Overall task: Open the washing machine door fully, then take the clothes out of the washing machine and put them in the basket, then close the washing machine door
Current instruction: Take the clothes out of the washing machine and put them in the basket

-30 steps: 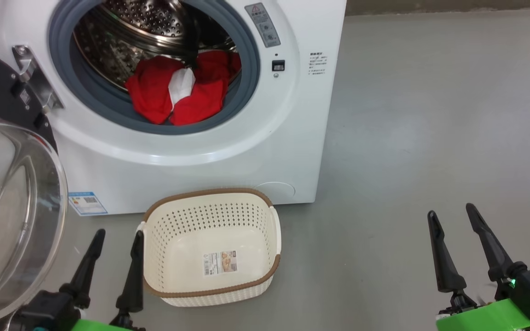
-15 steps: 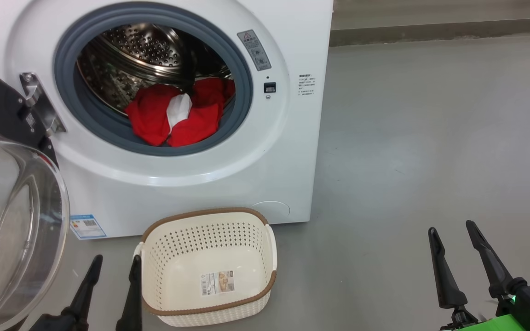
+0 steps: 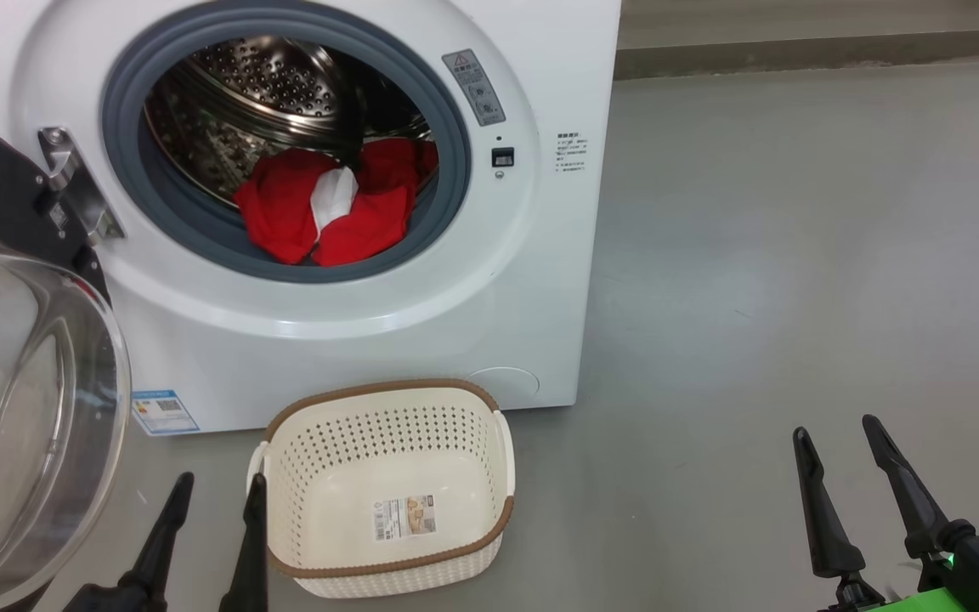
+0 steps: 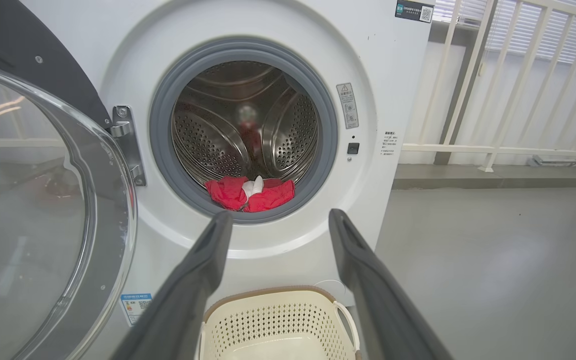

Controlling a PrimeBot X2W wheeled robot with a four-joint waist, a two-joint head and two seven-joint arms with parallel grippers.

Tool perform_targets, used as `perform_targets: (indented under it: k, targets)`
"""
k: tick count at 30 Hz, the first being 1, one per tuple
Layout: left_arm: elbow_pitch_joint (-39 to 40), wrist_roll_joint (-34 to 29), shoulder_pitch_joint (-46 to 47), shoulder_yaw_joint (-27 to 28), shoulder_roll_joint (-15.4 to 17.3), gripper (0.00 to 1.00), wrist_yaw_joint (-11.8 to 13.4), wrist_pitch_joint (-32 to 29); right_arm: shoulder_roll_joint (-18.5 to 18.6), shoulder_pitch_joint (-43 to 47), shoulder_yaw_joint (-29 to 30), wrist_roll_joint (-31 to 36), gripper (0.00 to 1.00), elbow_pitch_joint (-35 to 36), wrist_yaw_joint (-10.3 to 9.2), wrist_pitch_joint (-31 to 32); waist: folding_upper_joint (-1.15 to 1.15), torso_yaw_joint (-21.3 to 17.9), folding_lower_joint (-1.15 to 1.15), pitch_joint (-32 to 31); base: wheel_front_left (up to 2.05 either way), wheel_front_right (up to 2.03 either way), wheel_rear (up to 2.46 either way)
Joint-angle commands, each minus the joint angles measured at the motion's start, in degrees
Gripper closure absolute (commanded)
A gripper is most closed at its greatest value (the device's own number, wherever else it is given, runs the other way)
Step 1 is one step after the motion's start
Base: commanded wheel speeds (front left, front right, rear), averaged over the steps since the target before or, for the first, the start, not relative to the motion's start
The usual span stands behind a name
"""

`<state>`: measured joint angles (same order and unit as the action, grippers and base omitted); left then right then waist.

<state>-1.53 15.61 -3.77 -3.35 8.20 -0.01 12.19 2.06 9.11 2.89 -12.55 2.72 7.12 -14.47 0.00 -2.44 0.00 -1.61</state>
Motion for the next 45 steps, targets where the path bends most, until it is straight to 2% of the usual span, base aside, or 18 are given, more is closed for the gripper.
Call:
perform_targets:
  k: [1,19,45]
  targets:
    - [1.9,-0.3,1.2,1.8,0.9,0.0,0.4,0.1,0.8,-1.5,-1.1,-0.1,0.0,1.5,0.36,-0.5,0.0,0.1,0.0,0.0,0.38,-0.38,0.0]
    - [4.0,0.4,1.1,1.4,1.1,0.0,1.4,-0.2,0.8,-1.8,-1.5,-0.5,0.0,1.2,0.36,-0.5,0.0,1.1,0.0,0.6,1.16,-1.08,-0.08]
    - [4.8,0.0,0.6,-0.4,1.6,0.0,2.5,-1.0,0.8,-1.6,-1.8,-0.7,0.0,0.9,0.36,-0.5,0.0,1.7,0.0,-0.4,0.04,-0.04,0.0]
